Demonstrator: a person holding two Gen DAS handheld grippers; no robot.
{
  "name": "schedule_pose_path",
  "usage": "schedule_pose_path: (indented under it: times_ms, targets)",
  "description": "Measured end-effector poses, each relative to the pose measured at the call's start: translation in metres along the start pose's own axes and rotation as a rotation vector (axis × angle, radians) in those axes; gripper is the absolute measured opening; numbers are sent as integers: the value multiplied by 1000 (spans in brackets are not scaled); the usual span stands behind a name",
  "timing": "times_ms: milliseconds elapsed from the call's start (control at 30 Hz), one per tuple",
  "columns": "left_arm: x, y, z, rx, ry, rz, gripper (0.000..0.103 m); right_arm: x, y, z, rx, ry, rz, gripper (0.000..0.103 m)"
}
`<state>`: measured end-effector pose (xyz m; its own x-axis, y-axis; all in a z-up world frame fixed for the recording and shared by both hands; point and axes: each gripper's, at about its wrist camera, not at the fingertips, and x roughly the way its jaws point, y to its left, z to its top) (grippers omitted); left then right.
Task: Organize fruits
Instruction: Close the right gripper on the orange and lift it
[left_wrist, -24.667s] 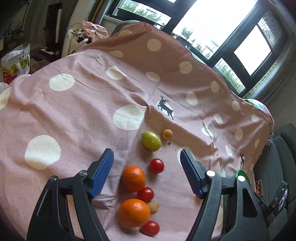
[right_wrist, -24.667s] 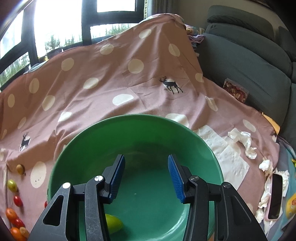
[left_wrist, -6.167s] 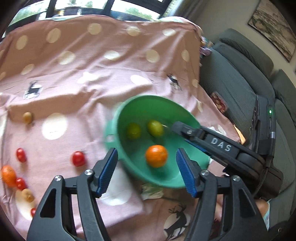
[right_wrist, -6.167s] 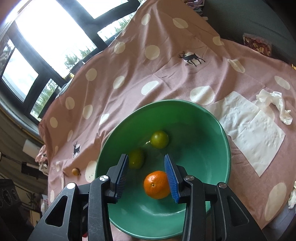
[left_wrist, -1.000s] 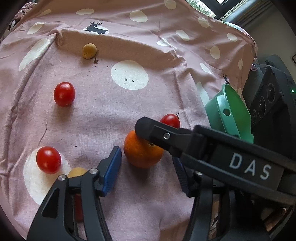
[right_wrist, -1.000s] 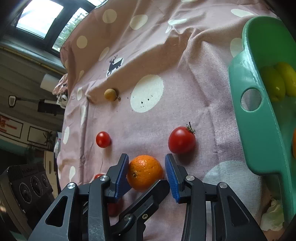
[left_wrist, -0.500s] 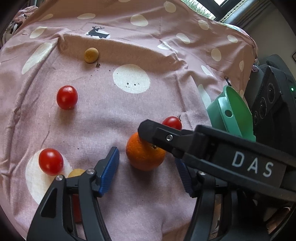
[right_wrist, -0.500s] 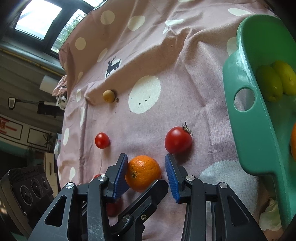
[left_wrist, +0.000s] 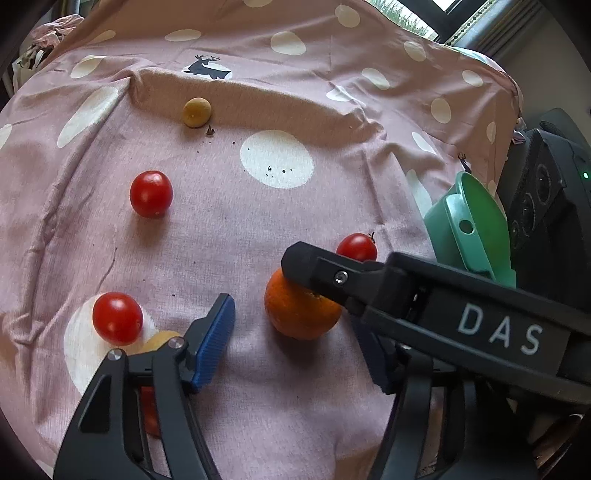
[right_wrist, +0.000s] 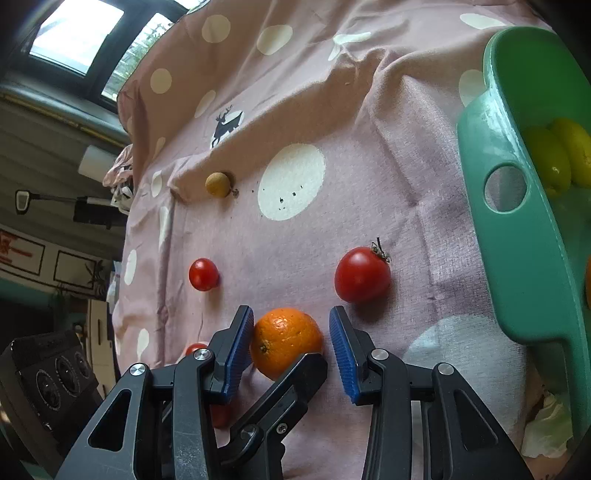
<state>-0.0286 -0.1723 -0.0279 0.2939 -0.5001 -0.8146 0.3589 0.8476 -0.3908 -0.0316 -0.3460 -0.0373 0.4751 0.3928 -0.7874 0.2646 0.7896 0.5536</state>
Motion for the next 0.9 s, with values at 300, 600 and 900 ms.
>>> schedule_pose_path:
  times_ms: [300,600,900]
  targets:
    - [0,-2,-3,-13,18,-24,41,5,6,-3,-17,17,4,43]
    - [-27,-14,-4,37,-67,-42,40,-13,17,-8,-55,-56,20,43]
    - [-55,-31,-6,93,-163,-46,41,-45,30,-12,-107,-157,46,43]
